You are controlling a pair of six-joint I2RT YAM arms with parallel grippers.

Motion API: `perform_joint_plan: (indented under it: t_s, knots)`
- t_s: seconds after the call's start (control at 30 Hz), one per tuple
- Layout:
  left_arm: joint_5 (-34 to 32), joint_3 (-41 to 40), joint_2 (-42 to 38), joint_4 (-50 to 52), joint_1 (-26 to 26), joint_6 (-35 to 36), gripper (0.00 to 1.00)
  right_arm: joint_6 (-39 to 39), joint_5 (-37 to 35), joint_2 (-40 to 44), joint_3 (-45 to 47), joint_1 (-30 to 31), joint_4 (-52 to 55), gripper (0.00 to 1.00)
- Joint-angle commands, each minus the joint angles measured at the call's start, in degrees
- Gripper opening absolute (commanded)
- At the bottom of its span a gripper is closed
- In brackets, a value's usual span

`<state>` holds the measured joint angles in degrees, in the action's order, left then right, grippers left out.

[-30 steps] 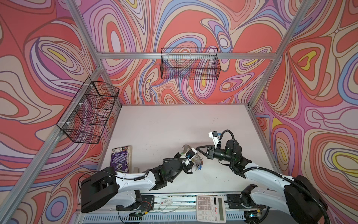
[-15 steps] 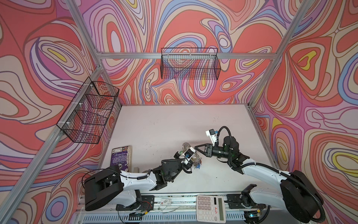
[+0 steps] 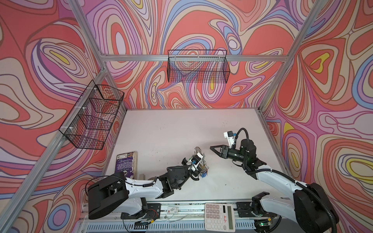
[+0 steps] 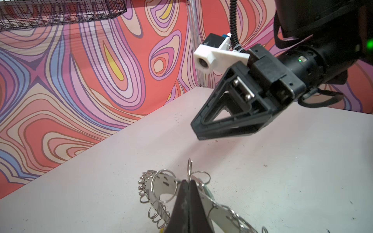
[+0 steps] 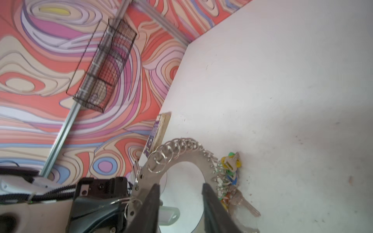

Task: Attach keys to a key ring
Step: Insert the key into the keyring.

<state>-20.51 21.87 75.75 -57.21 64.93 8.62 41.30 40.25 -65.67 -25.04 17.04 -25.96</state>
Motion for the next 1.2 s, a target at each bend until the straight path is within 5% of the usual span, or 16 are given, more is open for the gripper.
perform_joint_plan:
  t_s: [0.0,0.23,0.5,0.83,1.17]
  knots:
    - [1.89,1.16,-2.19,-1.44,-0.06,-2.61,0.0,-2.37,-0.94,2.88,0.72,-1.22,-4.81,0.55]
    - [11.28,2.08,-7.17,5.25,-5.01,-11.1,0.0,-1.85,2.77,4.48,4.64,-1.13,-22.65,0.74]
    - [20.31,4.12,-10.73,7.92,-8.94,-13.54,0.0,-2.4,5.0,-2.73,2.97,3.99,-28.86,0.6]
    - [27.53,4.31,-6.23,-1.04,-12.54,-20.04,0.0,6.43,9.41,-11.34,3.26,4.69,-46.48,0.49]
    - [30.41,3.92,0.92,-12.21,-13.76,-24.57,0.0,3.99,10.29,-10.93,3.97,4.85,-43.16,0.25]
